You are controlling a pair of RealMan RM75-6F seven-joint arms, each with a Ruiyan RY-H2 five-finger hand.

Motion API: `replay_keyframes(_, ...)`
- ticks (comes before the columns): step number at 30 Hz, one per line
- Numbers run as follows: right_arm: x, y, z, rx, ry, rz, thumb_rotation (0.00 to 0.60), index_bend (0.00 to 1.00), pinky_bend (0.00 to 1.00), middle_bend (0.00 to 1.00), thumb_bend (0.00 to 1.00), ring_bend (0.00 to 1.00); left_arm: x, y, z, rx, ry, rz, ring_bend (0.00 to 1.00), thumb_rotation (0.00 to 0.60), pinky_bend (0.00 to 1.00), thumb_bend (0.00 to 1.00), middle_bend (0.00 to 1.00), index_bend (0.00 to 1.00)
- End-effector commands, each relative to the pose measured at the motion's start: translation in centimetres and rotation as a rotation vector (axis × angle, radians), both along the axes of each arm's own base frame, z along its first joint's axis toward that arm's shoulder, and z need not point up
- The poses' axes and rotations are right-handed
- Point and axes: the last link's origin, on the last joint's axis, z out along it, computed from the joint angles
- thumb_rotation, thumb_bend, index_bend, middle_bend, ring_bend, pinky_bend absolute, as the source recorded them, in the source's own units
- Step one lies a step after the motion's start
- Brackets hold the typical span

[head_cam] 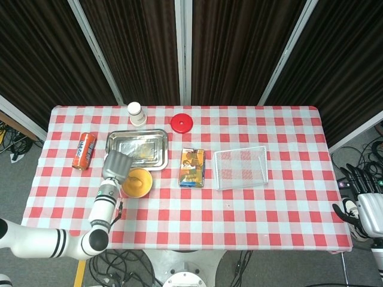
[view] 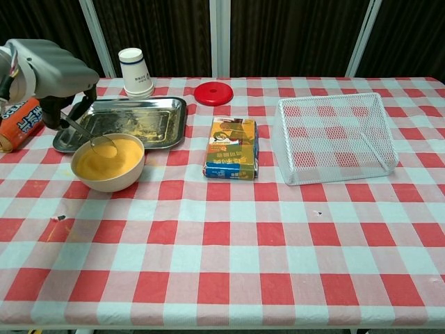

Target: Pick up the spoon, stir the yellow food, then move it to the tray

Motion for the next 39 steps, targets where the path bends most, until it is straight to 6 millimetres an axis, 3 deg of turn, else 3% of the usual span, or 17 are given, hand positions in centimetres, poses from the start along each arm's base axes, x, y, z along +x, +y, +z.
replay_keyframes(1,0.0,0.0,0.0,0.000,-0.001,0.001,0.600,0.00,0.00,0.03,0.20,0.00,0.4,0.3,0.1,-0.014,0.020,0.013,0.93,0.600,0.94,0.43,0.93,0.67)
replay_keyframes(18,-0.2,0.0,0.0,0.001,-0.005,-0.003,0.600,0.00,0.00,0.03,0.20,0.00,1.1,1.4,0.4,0.001,0.072,0.015,0.93,0.600,0.94,0.43,0.93,0.67)
replay_keyframes(25,-0.2,0.1,0.0,-0.001,-0.005,-0.005,0.600,0.00,0.00,0.03,0.20,0.00,0.5,0.3,-0.3,0.112,0.147,-0.253,0.93,0.600,0.94,0.43,0.93,0.68)
replay_keyframes(39,0.3,0.2,-0.3,0.007,0.000,0.003,0.600,0.00,0.00,0.03,0.20,0.00,-4.6,-2.8,-2.6,0.213,0.194,-0.659,0.91,0.600,0.93,0.43,0.92,0.68)
